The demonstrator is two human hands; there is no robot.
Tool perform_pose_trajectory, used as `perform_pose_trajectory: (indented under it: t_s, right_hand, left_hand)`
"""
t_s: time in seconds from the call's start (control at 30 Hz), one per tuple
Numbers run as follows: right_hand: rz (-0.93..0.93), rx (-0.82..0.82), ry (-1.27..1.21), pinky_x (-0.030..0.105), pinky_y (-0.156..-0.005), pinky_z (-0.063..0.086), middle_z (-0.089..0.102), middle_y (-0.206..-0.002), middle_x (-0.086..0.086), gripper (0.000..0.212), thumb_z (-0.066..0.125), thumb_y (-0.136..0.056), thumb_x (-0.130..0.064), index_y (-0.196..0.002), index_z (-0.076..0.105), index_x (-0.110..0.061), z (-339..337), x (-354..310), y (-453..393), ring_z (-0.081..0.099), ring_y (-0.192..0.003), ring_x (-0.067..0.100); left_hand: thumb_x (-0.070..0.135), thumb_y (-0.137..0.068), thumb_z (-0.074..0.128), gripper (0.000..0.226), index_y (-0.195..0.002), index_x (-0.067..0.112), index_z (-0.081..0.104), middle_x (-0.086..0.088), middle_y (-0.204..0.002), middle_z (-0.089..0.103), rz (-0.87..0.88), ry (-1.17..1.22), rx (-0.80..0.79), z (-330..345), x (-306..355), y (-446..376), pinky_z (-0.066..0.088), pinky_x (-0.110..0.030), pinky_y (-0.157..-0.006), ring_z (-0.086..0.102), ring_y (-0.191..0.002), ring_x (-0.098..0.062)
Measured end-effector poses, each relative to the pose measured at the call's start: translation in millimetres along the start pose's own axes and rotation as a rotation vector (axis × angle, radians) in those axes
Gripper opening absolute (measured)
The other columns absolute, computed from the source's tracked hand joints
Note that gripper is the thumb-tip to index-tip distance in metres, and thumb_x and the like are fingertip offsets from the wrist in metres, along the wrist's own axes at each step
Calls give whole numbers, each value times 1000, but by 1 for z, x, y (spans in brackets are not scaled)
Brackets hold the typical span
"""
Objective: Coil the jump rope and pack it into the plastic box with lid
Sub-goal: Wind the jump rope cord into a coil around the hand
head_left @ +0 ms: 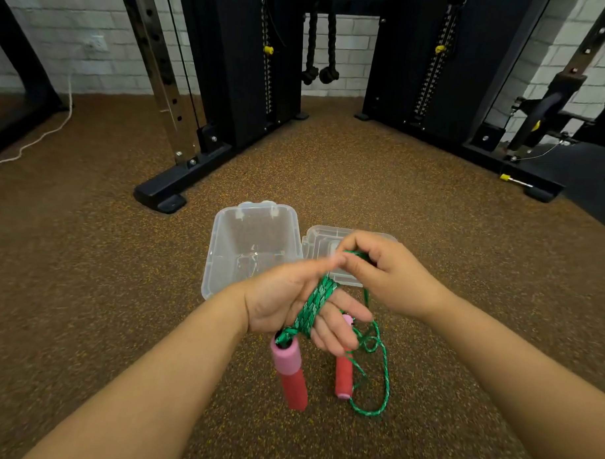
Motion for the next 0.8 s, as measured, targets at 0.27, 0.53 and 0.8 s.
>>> perform_pose_trajectory:
  t_s: [0.27, 0.53, 0.8]
  right_hand:
    - [369, -2, -617, 35, -84, 41, 58, -75, 8, 30, 48, -91, -37, -84, 59, -11, 39, 46, 26, 55, -76, 17]
    - [591, 37, -673, 24, -53, 41, 36, -59, -4, 30, 38, -102, -30, -88, 61, -17, 53, 74, 51, 38, -49, 10]
    - [213, -210, 302, 33, -70, 47, 60, -77, -10, 28, 36, -98, -43, -90, 59, -30, 60, 33, 57, 57, -75, 9]
  left_hand:
    - [38, -84, 45, 37, -75, 16, 74, -2, -49, 63, 221, 160, 293, -14, 11, 3, 52, -23, -48, 63, -44, -15]
    - [41, -95, 36, 48, -67, 14, 63, 1, -43, 47, 391, 414, 473, -38, 24, 18, 44, -23, -45, 48, -40, -17]
    - [22, -101, 33, 32, -101, 8, 62, -9, -83, 76, 481, 414, 497, -38, 26, 13, 59, -28, -73, 74, -74, -18]
Point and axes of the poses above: each hand's wrist, its own y-axis away from the middle knuckle, its own z-axis out of the palm, x = y × z, the point moved 5 cm from there along -y, towards the middle knuckle
